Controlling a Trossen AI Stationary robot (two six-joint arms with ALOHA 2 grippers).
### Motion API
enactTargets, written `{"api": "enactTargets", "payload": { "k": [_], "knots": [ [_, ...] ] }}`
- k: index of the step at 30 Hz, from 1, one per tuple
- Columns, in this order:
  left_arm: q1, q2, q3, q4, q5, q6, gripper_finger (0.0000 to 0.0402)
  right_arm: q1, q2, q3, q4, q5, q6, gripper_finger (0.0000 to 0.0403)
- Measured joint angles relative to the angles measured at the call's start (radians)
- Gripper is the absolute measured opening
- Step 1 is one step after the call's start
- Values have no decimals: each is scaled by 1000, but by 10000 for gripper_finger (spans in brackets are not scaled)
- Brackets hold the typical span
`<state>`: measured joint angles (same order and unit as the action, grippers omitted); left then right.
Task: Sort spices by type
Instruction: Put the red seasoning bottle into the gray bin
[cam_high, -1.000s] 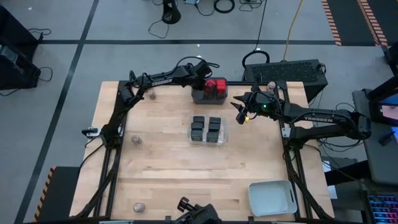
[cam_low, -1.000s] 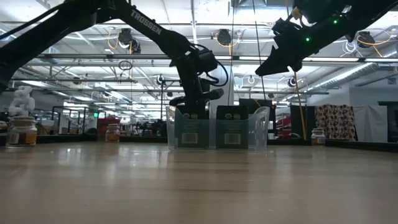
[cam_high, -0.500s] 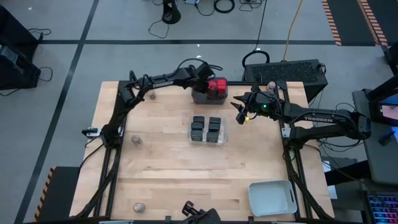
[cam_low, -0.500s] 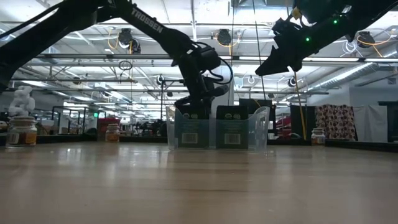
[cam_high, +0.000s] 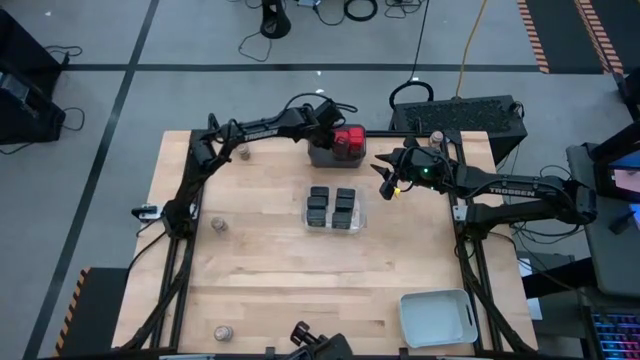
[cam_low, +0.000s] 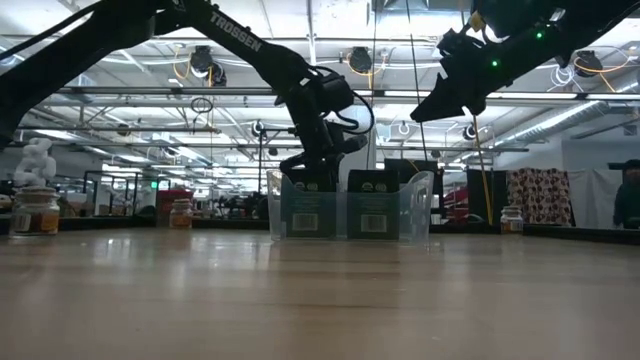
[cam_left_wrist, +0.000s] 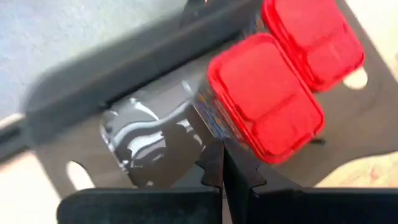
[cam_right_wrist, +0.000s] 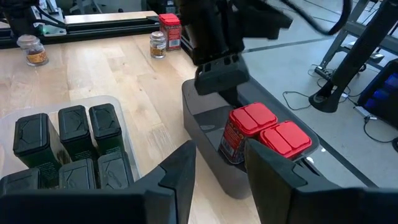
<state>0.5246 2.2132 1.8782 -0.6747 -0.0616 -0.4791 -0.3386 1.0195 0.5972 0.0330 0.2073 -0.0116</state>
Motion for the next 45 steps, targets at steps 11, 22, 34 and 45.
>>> {"api": "enactTargets", "payload": {
  "k": [11,22,34,45],
  "knots": [
    [-30,-34,5,-86,58,60,5,-1,0,0,1,0,-8,121],
    [-77,-28,5,-33,62,95,5,-1,0,0,1,0,0,121],
    [-75,4,-1,11,60,95,5,0,0,0,1,0,7,121],
    [-62,24,-1,48,32,102,5,0,0,0,2,0,3,121]
  ]
}}
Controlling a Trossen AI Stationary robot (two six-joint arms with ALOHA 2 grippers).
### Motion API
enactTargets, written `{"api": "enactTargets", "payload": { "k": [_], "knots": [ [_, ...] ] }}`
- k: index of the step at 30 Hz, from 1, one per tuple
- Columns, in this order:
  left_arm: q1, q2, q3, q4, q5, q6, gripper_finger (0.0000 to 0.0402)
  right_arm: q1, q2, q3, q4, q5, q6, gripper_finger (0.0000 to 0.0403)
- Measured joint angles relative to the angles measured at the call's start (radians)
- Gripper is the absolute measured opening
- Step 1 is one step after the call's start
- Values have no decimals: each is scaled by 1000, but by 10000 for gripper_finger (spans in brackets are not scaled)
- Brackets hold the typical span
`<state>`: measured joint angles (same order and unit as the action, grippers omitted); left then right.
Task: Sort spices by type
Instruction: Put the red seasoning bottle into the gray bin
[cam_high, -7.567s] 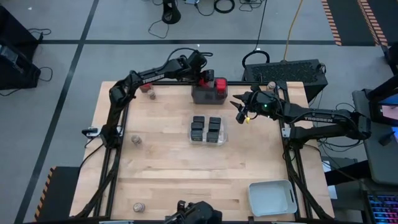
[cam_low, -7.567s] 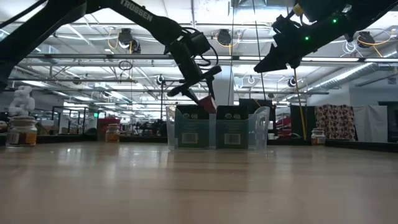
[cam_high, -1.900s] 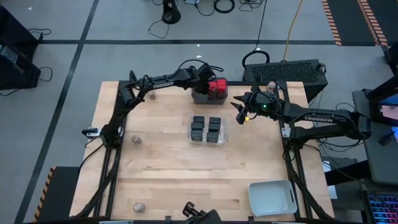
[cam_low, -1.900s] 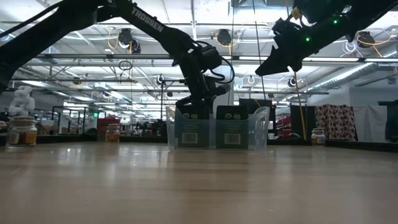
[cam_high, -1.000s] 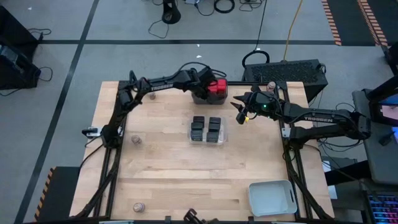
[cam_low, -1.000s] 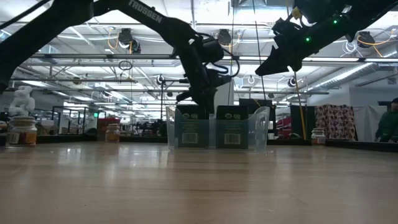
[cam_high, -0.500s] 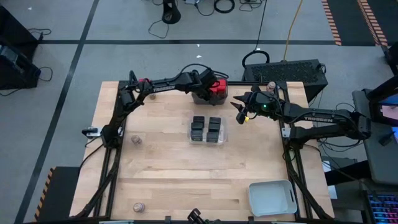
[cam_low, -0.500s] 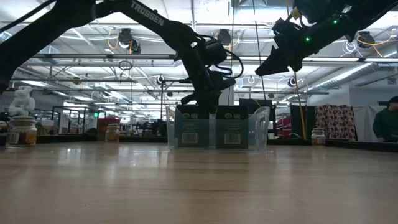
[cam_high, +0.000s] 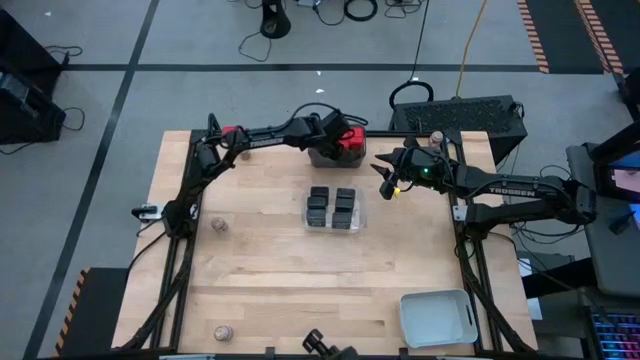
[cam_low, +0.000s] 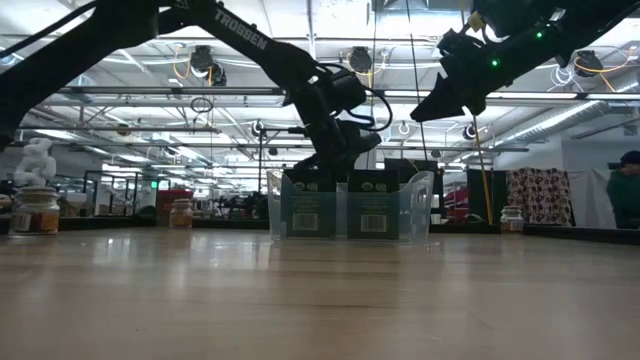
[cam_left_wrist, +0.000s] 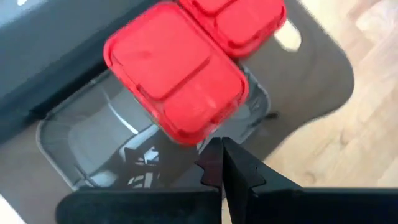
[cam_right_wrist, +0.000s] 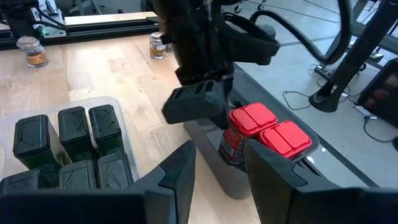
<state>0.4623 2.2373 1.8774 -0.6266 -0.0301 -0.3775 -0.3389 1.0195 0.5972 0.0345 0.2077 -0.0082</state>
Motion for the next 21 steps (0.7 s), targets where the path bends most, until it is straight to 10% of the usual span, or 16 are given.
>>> {"api": "enactTargets", "payload": {
  "k": [21],
  "knots": [
    [32,4,0,65,-8,-1,5,0,0,0,3,0,0,121]
  ]
}}
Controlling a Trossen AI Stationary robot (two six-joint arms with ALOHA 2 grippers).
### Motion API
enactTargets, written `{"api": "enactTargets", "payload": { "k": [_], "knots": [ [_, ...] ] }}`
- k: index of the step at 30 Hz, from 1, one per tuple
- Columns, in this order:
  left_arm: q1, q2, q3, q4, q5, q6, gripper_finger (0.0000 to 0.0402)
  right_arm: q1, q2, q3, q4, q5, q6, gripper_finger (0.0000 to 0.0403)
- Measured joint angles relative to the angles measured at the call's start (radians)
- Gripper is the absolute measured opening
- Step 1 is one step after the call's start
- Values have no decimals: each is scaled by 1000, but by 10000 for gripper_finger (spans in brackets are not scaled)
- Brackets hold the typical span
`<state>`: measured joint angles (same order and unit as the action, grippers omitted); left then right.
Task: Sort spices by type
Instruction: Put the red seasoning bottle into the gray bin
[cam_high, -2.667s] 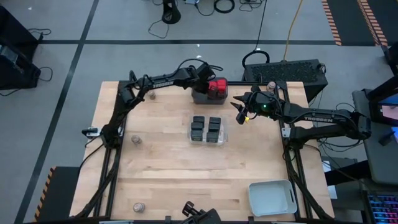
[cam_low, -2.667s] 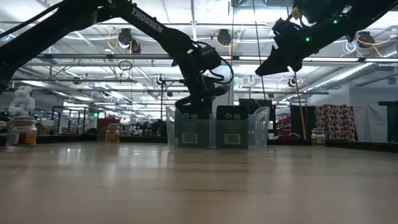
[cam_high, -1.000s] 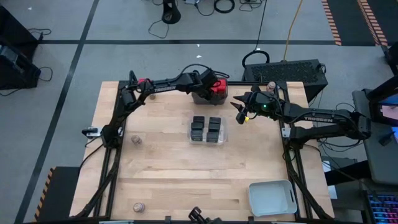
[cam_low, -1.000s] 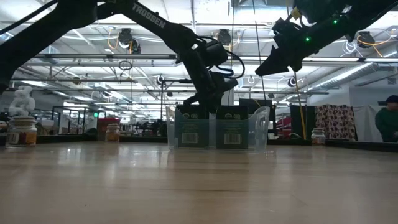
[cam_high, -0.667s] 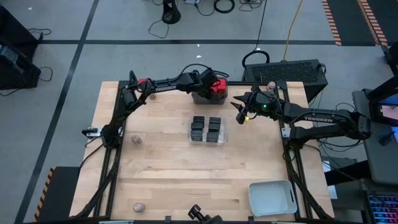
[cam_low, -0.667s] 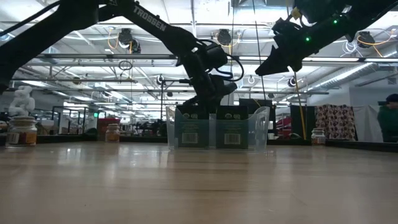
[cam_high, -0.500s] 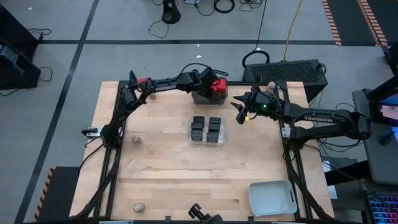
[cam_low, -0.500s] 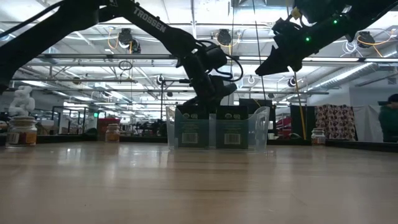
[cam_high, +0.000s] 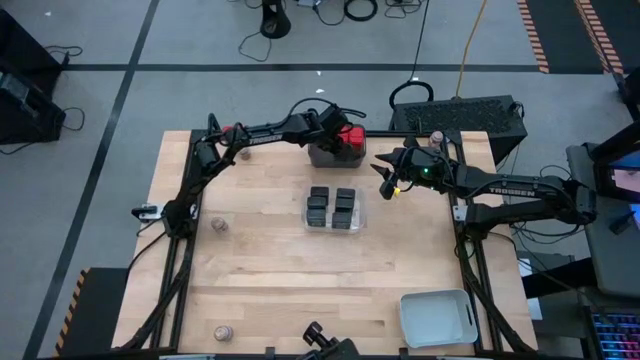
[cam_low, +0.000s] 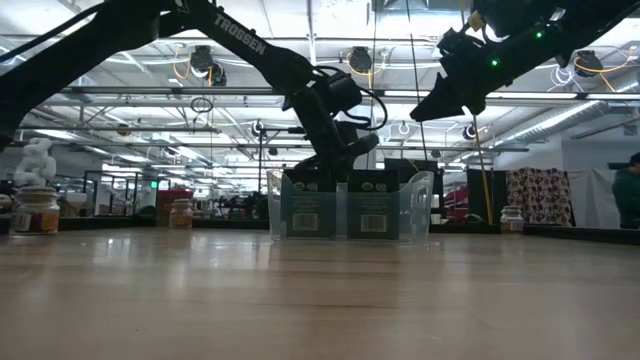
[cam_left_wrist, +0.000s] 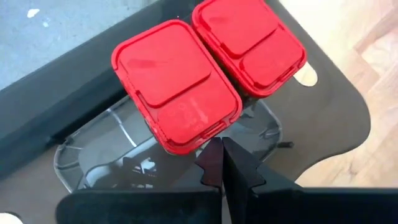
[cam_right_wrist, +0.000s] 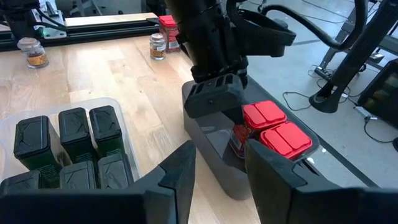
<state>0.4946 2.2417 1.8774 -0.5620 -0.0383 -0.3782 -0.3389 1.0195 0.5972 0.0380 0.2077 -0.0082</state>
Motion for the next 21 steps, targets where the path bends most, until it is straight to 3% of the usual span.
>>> {"api": "enactTargets", "payload": {
  "k": [13,21],
  "knots": [
    [0,0,44,-15,58,30,5,0,0,0,-1,0,-5,121],
    [2,-1,114,-194,-68,132,5,0,0,0,-4,0,-20,121]
  ]
}}
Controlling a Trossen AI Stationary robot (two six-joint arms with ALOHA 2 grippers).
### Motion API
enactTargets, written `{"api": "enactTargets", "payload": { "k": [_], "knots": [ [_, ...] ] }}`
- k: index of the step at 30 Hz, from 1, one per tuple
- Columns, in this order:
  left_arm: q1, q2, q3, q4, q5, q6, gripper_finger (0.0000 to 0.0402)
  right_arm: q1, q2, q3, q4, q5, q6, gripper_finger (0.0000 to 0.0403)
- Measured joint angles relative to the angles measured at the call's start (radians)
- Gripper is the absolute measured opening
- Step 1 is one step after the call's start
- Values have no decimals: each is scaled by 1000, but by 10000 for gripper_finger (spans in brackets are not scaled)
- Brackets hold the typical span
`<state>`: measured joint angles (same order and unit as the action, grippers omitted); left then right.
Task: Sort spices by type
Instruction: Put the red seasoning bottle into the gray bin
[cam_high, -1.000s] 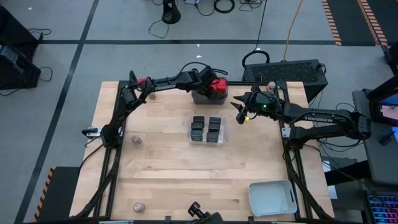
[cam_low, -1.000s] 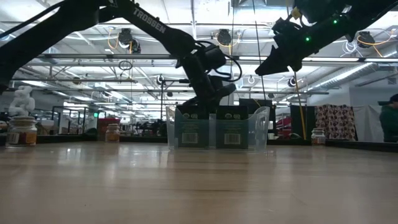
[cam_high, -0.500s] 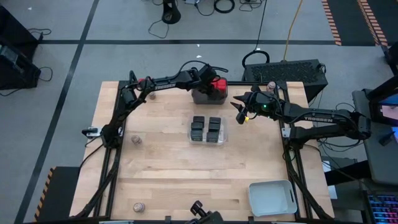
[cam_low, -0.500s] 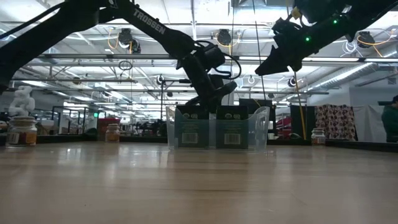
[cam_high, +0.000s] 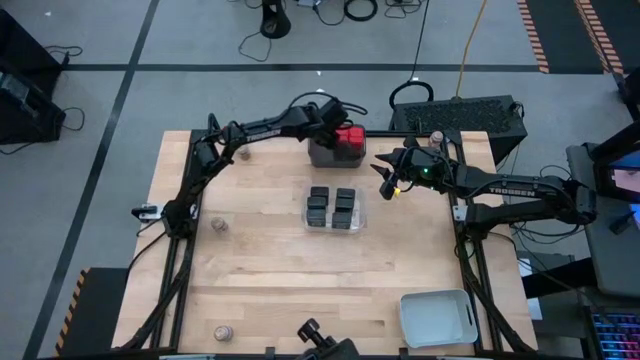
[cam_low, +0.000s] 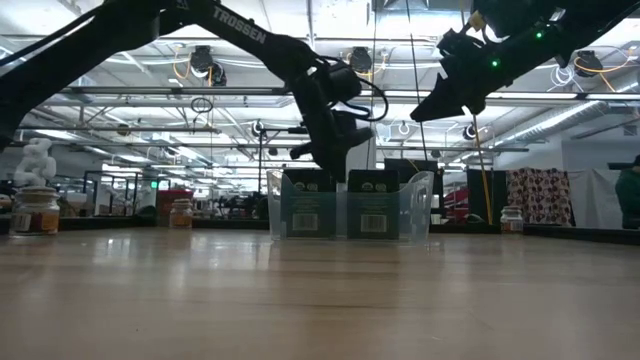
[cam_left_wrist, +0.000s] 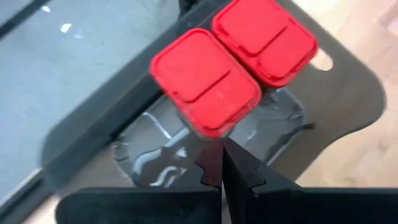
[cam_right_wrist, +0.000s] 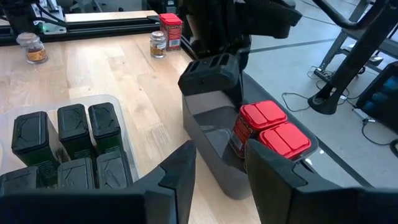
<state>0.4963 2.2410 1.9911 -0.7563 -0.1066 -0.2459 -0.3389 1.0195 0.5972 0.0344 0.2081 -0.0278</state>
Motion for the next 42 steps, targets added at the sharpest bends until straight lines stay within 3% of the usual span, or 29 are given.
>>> {"api": "enactTargets", "payload": {
  "k": [12,32,42],
  "knots": [
    [21,0,-9,-19,-94,26,5,0,0,0,0,0,2,121],
    [31,56,-11,48,-78,16,5,0,0,0,-3,-2,20,121],
    [13,58,-11,76,-23,16,5,0,0,0,-2,-1,20,121]
  ]
}}
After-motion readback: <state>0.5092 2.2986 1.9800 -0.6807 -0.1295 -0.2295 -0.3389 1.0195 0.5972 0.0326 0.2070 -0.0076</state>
